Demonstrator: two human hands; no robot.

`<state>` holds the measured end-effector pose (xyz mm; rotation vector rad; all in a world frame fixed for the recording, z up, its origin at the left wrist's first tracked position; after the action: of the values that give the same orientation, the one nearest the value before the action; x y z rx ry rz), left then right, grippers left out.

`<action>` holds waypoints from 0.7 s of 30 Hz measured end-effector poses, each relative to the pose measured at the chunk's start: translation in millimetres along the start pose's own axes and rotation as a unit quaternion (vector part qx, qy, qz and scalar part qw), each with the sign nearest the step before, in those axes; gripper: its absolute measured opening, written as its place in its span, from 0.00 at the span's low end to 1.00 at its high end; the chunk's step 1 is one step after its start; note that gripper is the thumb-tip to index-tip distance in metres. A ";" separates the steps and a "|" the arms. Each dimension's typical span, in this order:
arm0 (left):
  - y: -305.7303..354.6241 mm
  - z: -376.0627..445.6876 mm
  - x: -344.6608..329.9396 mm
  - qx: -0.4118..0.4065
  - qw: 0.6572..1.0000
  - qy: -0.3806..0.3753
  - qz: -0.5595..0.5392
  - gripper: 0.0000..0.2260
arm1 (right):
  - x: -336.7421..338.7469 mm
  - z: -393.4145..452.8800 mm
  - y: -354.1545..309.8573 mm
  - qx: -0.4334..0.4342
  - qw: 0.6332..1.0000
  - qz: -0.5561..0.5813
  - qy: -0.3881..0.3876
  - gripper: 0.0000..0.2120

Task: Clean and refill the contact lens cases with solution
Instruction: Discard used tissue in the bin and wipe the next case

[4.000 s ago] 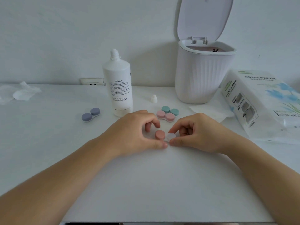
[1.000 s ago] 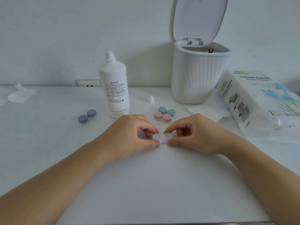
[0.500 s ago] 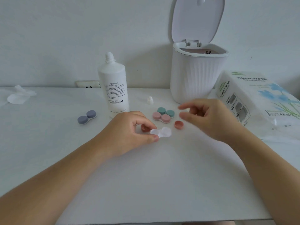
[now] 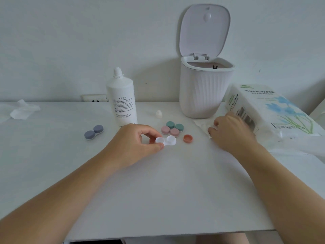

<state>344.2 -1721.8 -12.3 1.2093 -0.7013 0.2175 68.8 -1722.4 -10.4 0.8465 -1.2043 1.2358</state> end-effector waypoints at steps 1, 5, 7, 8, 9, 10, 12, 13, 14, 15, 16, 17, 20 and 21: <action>-0.2 0.1 0.5 0.001 1.000 0.001 0.001 0.04 | -0.4 -0.6 0.3 -0.004 1.000 -0.006 -0.001 0.13; -2.9 1.6 2.6 0.015 1.000 0.012 -0.004 0.04 | 0.1 -1.6 -1.3 -0.008 1.000 0.005 0.007 0.12; -4.1 2.2 4.6 0.020 0.999 0.023 -0.012 0.03 | -0.1 -2.4 -2.4 -0.004 0.999 0.029 0.019 0.11; -4.6 2.6 5.8 0.024 0.999 0.028 -0.016 0.03 | -0.1 -2.8 -2.6 0.000 0.999 0.046 0.027 0.11; -4.9 2.9 7.0 0.027 0.999 0.033 -0.019 0.02 | -0.4 -3.6 -2.7 0.004 0.997 0.062 0.035 0.10; -4.1 3.4 8.3 0.028 0.999 0.036 -0.021 0.02 | -0.7 -4.3 -2.7 0.007 0.996 0.075 0.043 0.10; -0.3 5.5 9.7 0.026 0.999 0.031 -0.020 0.02 | -2.8 -5.4 -2.3 0.011 0.995 0.089 0.052 0.10; 2.6 6.7 10.7 0.023 0.999 0.030 -0.021 0.03 | -3.9 -5.7 -2.1 0.012 0.994 0.093 0.054 0.10; 6.1 7.7 12.2 0.023 0.999 0.031 -0.029 0.04 | -5.1 -5.8 -1.8 0.013 0.994 0.097 0.057 0.10; 8.7 9.6 13.8 0.026 0.998 0.034 -0.043 0.04 | -6.3 -6.1 -1.4 0.014 0.993 0.101 0.057 0.10; 12.1 11.4 16.0 0.028 0.997 0.041 -0.059 0.03 | -7.1 -6.4 -0.6 0.015 0.993 0.107 0.056 0.10; 15.8 13.3 18.4 0.029 0.996 0.050 -0.067 0.03 | -7.7 -7.1 0.2 0.017 0.992 0.115 0.054 0.10; 27.7 19.8 25.1 0.030 0.996 0.073 -0.048 0.05 | -8.2 -10.4 2.3 0.027 0.990 0.134 0.045 0.10; 31.9 23.5 26.6 0.028 0.996 0.075 -0.044 0.04 | -8.1 -11.5 2.7 0.030 0.989 0.138 0.044 0.09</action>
<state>339.7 -1737.0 32.7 1.2598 -0.5130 0.2535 69.2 -1712.8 -21.0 0.6759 -1.2461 1.5236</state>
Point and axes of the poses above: each hand's wrist, its own z-axis towards the middle knuckle, its own x-axis out of the back of the hand, y = z × x, the point moved 8 cm from there along z, towards the middle knuckle, and after that the axes turned 4 degrees about x, right-handed, at the moved point
